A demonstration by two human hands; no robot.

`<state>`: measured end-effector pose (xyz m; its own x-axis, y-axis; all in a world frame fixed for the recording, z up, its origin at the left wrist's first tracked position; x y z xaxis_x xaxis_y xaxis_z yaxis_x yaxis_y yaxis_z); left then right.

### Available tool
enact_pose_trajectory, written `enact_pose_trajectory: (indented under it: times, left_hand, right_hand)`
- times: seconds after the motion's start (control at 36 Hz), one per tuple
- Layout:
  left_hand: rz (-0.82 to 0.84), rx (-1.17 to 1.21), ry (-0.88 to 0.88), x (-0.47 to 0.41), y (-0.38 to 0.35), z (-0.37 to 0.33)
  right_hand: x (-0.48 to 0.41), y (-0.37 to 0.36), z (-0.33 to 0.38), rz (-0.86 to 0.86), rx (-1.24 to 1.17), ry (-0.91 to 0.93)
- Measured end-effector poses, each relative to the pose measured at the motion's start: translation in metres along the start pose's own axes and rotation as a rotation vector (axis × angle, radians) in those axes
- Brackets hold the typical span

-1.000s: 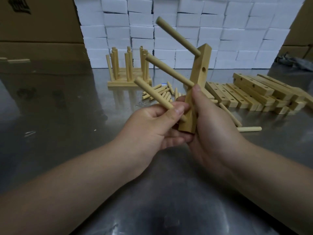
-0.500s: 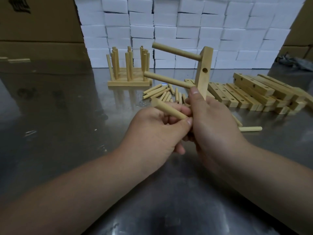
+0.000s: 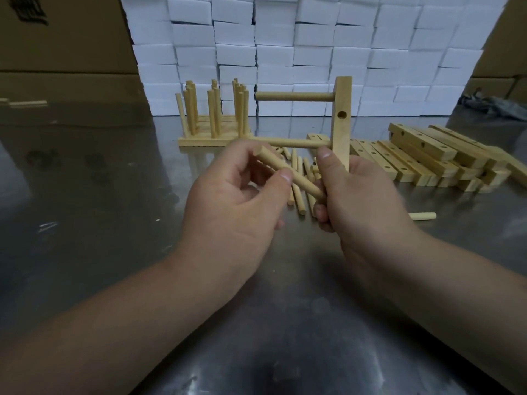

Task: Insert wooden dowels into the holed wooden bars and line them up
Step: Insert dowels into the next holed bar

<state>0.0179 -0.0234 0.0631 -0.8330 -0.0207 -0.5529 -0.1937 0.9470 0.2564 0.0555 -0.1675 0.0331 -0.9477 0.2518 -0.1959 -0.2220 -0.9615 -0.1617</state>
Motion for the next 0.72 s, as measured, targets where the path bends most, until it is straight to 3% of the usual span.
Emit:
enact_pose_trajectory:
  times: [0.17,0.31,0.44,0.72]
  left_hand:
    - [-0.017,-0.145,0.033,-0.006,0.011,0.006]
    - [0.196,-0.323,0.129,-0.010,0.005,0.023]
    - [0.308,-0.597,-0.068,-0.002,-0.004,0.010]
    - [0.308,-0.628,-0.226,-0.002,-0.005,0.003]
  right_hand:
    - [0.001,0.000,-0.001,0.017,-0.007,-0.016]
    - [-0.001,0.007,0.001,0.003,-0.215,-0.098]
    - [-0.003,0.006,0.001,0.031,-0.266,-0.132]
    - [0.002,-0.004,0.004,0.157,-0.293,-0.143]
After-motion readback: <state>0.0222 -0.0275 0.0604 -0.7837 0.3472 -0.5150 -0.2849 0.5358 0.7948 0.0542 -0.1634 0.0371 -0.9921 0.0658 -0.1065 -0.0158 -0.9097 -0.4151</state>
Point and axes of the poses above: each hand's wrist, its own x-axis away from the middle knuckle, its own y-axis out of the back of the hand, z = x × y, the point moved 8 cm from there along -x, towards the middle knuckle, and after that the axes turned 15 degrees about -x, right-handed, at the moved point
